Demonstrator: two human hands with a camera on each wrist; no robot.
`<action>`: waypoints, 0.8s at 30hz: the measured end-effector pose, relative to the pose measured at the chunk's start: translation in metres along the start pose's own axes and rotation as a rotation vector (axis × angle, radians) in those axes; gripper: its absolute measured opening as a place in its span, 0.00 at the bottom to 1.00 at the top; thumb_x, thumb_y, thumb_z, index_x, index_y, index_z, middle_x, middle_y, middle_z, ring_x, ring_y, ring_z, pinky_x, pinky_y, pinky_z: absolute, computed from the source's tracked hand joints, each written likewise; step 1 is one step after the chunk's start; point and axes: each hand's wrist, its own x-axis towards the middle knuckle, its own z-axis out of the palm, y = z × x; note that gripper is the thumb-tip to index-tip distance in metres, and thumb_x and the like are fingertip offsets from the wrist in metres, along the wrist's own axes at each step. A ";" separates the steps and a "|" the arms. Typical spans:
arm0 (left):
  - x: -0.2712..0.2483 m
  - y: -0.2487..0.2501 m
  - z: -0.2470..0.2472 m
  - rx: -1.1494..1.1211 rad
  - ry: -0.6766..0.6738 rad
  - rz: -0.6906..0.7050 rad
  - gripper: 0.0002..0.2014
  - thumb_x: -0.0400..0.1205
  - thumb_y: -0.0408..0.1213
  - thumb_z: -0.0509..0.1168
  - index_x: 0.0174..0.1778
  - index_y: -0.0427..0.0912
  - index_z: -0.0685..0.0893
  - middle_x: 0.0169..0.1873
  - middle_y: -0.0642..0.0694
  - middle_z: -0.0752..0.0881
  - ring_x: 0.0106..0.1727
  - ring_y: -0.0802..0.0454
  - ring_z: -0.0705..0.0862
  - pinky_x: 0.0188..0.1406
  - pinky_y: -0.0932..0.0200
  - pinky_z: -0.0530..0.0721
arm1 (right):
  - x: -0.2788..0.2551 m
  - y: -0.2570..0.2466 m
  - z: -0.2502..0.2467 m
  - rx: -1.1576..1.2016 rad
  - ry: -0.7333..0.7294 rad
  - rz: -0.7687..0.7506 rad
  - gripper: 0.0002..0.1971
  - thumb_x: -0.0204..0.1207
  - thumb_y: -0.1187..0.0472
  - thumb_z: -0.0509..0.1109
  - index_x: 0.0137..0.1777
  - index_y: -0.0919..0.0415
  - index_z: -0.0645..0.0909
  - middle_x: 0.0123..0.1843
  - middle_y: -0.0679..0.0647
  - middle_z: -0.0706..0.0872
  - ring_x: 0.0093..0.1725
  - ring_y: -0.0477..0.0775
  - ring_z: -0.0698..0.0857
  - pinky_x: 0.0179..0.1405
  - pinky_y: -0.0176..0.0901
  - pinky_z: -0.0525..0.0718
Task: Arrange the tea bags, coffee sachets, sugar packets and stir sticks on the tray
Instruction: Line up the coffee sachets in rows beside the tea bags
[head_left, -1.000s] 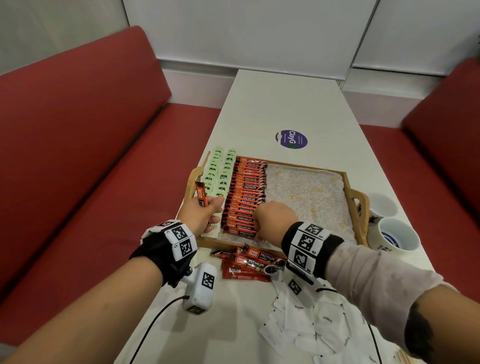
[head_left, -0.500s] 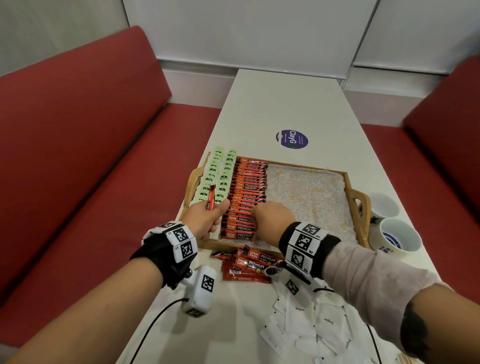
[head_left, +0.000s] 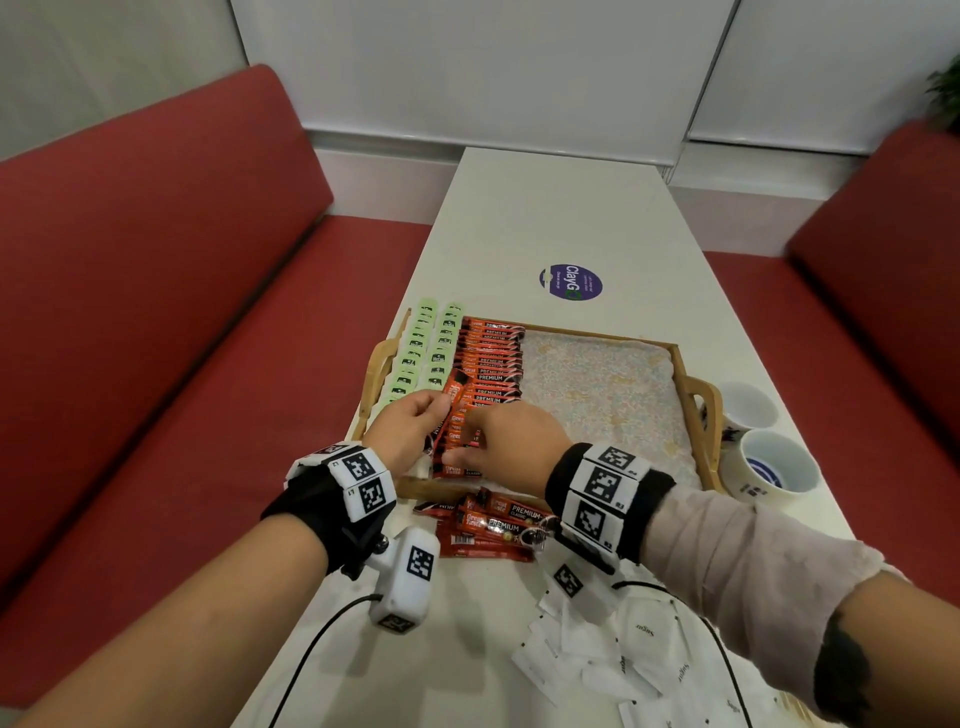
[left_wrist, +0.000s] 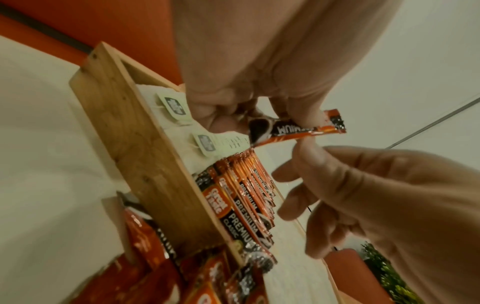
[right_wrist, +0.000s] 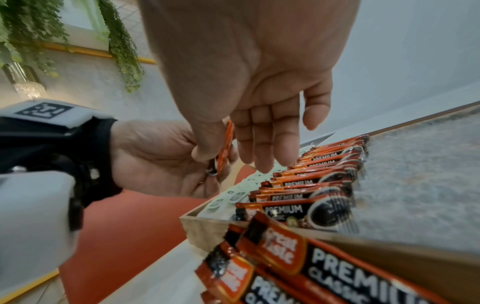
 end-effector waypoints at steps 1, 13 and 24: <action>0.000 0.000 0.000 -0.006 -0.005 0.014 0.10 0.87 0.40 0.58 0.50 0.44 0.84 0.43 0.48 0.87 0.45 0.52 0.84 0.45 0.61 0.80 | -0.001 -0.003 0.000 0.028 0.014 0.009 0.18 0.76 0.39 0.66 0.53 0.53 0.81 0.41 0.46 0.80 0.41 0.48 0.78 0.39 0.41 0.72; -0.009 0.003 0.001 -0.038 -0.057 -0.080 0.04 0.82 0.34 0.67 0.48 0.46 0.79 0.44 0.46 0.86 0.43 0.53 0.86 0.37 0.61 0.76 | -0.005 0.009 -0.004 0.185 -0.007 0.123 0.09 0.80 0.55 0.68 0.51 0.60 0.82 0.43 0.53 0.83 0.43 0.54 0.80 0.42 0.43 0.75; -0.001 -0.005 -0.019 0.719 -0.033 0.045 0.06 0.77 0.37 0.72 0.38 0.53 0.83 0.40 0.51 0.86 0.41 0.57 0.82 0.35 0.68 0.75 | -0.008 0.022 -0.003 -0.040 -0.174 0.190 0.07 0.71 0.59 0.78 0.44 0.59 0.83 0.47 0.55 0.88 0.43 0.55 0.83 0.43 0.42 0.77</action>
